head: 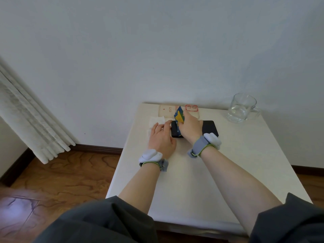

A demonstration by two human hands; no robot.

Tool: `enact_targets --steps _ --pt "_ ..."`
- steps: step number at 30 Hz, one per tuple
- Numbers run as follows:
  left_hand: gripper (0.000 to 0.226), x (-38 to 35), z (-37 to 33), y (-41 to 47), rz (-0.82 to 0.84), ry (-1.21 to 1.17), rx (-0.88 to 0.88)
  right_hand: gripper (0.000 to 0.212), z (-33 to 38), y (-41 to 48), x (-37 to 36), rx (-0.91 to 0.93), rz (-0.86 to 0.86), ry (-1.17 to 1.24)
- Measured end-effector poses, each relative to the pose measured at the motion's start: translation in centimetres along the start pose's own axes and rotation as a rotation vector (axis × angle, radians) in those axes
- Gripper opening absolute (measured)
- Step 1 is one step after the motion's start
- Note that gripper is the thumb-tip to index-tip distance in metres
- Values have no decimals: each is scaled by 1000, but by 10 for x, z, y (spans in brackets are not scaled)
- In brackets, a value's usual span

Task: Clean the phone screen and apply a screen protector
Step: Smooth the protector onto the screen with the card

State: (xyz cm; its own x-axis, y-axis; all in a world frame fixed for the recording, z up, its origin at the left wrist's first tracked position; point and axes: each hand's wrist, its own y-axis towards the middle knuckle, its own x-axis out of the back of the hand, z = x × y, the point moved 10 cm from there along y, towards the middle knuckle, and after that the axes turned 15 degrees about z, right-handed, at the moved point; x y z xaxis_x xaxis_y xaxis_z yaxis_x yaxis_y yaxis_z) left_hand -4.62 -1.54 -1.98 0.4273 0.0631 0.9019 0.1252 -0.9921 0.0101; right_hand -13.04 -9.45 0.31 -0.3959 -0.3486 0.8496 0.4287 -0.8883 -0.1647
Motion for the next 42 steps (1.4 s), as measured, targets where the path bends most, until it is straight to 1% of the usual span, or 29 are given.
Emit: enact_targets --steps 3,6,7,11,16,22,24,29,32,36,38,41,42 --pt "65 -1 1 1 5 2 3 34 -16 0 15 -55 -24 -22" --pt "64 -1 0 1 7 -3 -2 40 -22 0 14 -89 -13 -31" --pt "64 0 0 0 3 -3 -3 39 -18 0 11 -77 -12 -27" --pt "64 2 -1 -1 -5 -6 -6 26 4 1 -4 4 -8 -5" --pt "63 3 -4 -2 -14 -13 -16 23 3 1 -4 -7 -4 6" --pt "65 0 0 1 7 -6 -11 28 12 1 -11 2 2 17" --pt "64 0 -1 2 7 -3 -15 27 11 3 -10 1 4 32" --pt "65 1 -1 0 -5 -8 -15 27 -6 3 0 -66 -26 32" --pt "64 0 -1 1 -6 -14 -14 24 2 1 -6 -43 -15 30" --pt "60 -2 -1 2 12 42 -17 22 11 0 -14 -4 12 75" --pt "62 -1 -1 1 -2 10 -18 19 5 -2 -6 -16 -23 126" --pt "65 1 0 0 -14 -16 -9 19 -16 -4 15 -68 -116 216" --pt "65 1 1 0 -22 -15 -7 16 -23 -4 22 -76 -147 231"
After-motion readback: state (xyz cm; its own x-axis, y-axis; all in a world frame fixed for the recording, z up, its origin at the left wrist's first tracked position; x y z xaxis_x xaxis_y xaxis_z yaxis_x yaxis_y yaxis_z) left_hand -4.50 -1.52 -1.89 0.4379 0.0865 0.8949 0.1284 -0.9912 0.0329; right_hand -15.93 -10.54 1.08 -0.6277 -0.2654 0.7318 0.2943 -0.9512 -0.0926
